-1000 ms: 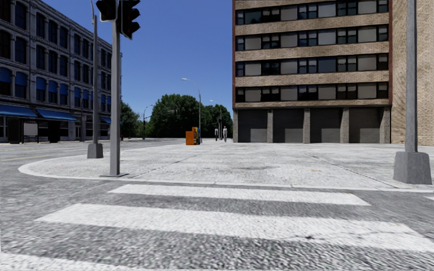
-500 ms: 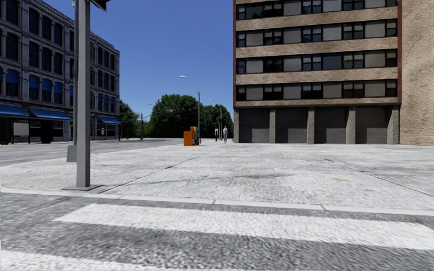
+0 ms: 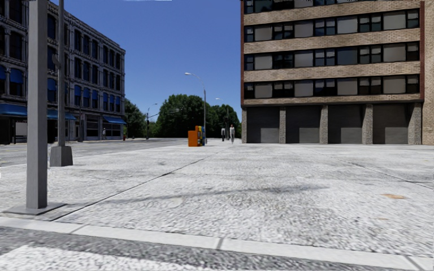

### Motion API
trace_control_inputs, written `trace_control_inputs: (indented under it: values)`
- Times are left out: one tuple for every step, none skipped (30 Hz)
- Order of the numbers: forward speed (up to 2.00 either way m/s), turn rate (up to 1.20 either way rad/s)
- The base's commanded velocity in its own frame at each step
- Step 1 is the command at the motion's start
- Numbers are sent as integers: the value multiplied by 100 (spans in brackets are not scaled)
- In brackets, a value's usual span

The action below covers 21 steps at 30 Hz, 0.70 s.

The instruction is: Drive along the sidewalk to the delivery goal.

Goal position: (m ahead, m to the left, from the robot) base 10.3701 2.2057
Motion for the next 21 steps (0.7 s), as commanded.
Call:
trace_control_inputs:
  values:
    - [200,38]
    - [200,38]
    - [200,38]
    - [200,38]
    - [200,38]
    - [200,38]
    - [200,38]
    - [200,38]
    - [200,38]
    - [195,38]
    - [189,38]
    - [181,38]
    - [181,38]
    - [177,38]
    - [168,38]
    - [168,38]
    - [163,38]
    - [157,38]
    - [148,38]
    - [148,38]
    - [142,37]
